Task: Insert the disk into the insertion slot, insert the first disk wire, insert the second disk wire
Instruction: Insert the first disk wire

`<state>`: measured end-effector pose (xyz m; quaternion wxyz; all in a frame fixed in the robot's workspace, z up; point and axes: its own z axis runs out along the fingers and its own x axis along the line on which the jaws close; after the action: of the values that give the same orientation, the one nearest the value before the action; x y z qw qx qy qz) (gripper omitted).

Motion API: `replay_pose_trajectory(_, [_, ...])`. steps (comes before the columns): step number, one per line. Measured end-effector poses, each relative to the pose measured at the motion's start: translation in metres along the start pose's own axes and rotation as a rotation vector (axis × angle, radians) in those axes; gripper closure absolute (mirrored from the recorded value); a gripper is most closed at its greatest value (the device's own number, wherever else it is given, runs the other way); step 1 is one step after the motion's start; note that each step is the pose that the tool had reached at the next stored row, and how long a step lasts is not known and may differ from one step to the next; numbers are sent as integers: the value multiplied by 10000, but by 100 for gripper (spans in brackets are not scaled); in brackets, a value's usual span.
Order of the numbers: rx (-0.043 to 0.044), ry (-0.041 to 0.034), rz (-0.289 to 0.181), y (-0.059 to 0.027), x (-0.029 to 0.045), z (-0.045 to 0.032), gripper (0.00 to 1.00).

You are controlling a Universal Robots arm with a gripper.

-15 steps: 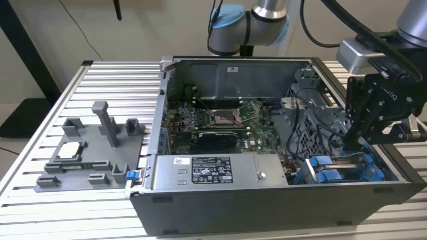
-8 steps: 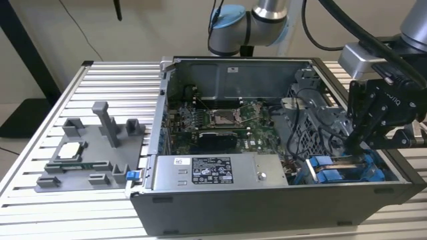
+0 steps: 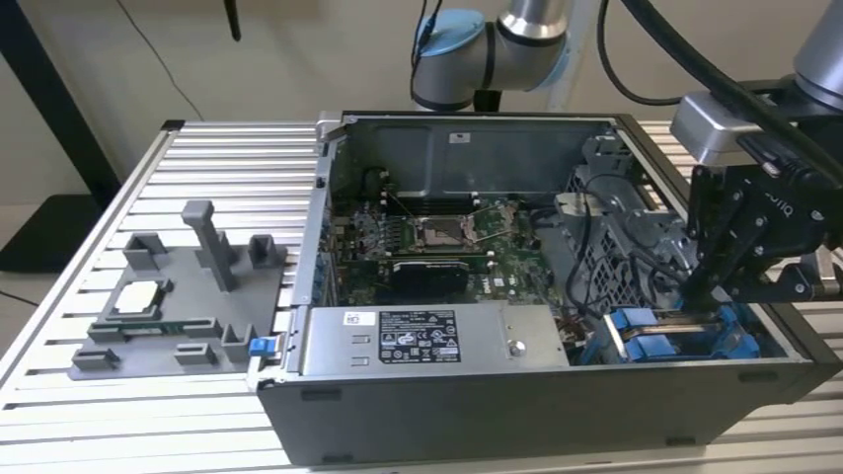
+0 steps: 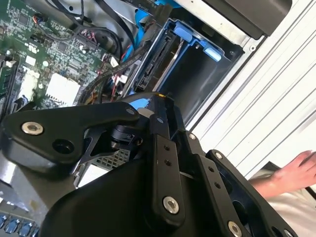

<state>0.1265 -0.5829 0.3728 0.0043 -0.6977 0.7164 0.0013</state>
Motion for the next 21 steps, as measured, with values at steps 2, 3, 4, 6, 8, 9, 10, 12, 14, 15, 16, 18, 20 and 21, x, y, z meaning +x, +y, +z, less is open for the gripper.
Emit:
replay_pose_trajectory(2, [-6, 0, 6, 0, 5, 6, 100])
replay_pose_trajectory(3, [-9, 1, 8, 0, 7, 7, 100])
replay_pose_trajectory(4, [-11, 2, 9, 0, 7, 7, 100])
replay_pose_trajectory(6, [-11, 3, 10, 0, 8, 7, 100])
replay_pose_trajectory(8, [-11, 1, 10, -1, 8, 8, 100])
replay_pose_trajectory(9, [-11, 2, 10, -1, 8, 8, 100])
replay_pose_trajectory(10, [-11, 2, 10, 0, 8, 8, 100])
replay_pose_trajectory(12, [-11, 1, 10, -1, 11, 13, 100])
replay_pose_trajectory(14, [-12, 2, 11, 0, 19, 20, 100])
replay_pose_trajectory(15, [-17, 3, 12, -1, 25, 25, 100])
replay_pose_trajectory(16, [-24, 0, 12, -2, 30, 32, 100])
replay_pose_trajectory(18, [-29, -8, 12, -6, 37, 44, 100])
replay_pose_trajectory(20, [-31, -33, 11, -20, 45, 62, 100])
replay_pose_trajectory(21, [-34, -62, 13, -33, 47, 71, 100])
